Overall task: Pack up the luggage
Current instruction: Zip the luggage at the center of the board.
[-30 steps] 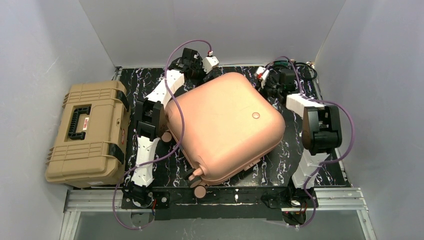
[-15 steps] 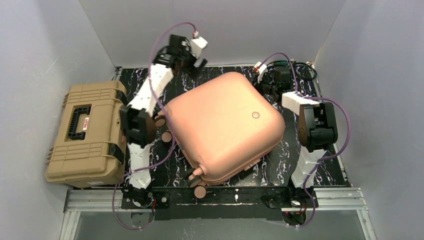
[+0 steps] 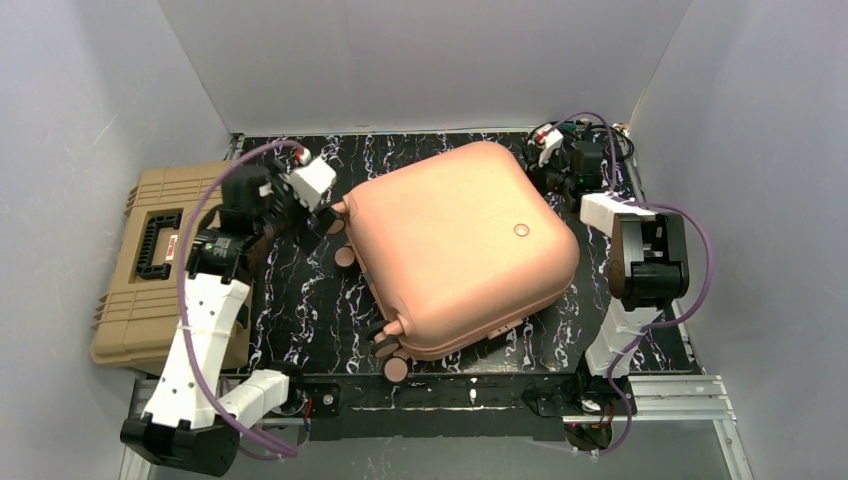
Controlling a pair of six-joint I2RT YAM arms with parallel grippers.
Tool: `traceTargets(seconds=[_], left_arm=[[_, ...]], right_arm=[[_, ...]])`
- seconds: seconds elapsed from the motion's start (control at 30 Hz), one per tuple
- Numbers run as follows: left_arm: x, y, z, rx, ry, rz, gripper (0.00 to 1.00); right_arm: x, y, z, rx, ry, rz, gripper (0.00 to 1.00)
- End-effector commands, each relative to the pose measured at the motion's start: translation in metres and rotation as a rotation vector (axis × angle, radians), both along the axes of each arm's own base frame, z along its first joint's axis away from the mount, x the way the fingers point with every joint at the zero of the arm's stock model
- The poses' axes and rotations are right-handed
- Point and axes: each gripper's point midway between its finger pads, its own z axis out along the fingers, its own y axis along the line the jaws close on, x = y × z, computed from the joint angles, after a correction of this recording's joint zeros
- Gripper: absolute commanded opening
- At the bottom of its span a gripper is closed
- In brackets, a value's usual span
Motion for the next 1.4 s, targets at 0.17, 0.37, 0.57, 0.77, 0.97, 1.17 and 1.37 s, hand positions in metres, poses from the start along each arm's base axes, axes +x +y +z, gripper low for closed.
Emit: traceTargets(seconds=[0.17,0.37,0.57,0.77,0.97,1.17,1.37], left_arm=[[-0.001,-0.009,-0.101,0.006,0.236,-0.039,0.98],[0.067,-0.025,-0.087,-0.055,0.191,0.01,0.98],[0.107,-0.072,-0.087,0.035,0.189,-0.05,0.98],[0.144,-0.09,-0.116,0.188,0.21,0.023,0.98],[0.195,-0.085,-0.119,0.272,0.153,0.14,0.98],[0.249,-0.104,-0.119,0.264,0.155,0.188,0.98],[0.256,-0.11,-0.089,0.206,0.133,0.202,0.98]], right_arm=[[0.012,-0.118,0.058,-0.087,-0.211,-0.328,0.01],[-0.028,-0.121,0.063,-0.14,-0.24,-0.282,0.01],[-0.067,-0.119,0.071,-0.167,-0.237,-0.23,0.01],[-0.105,-0.112,0.076,-0.186,-0.241,-0.17,0.01],[-0.117,-0.114,0.076,-0.201,-0.236,-0.173,0.01],[-0.119,-0.115,0.067,-0.176,-0.181,-0.19,0.01],[-0.134,-0.11,0.059,-0.183,-0.155,-0.155,0.01]])
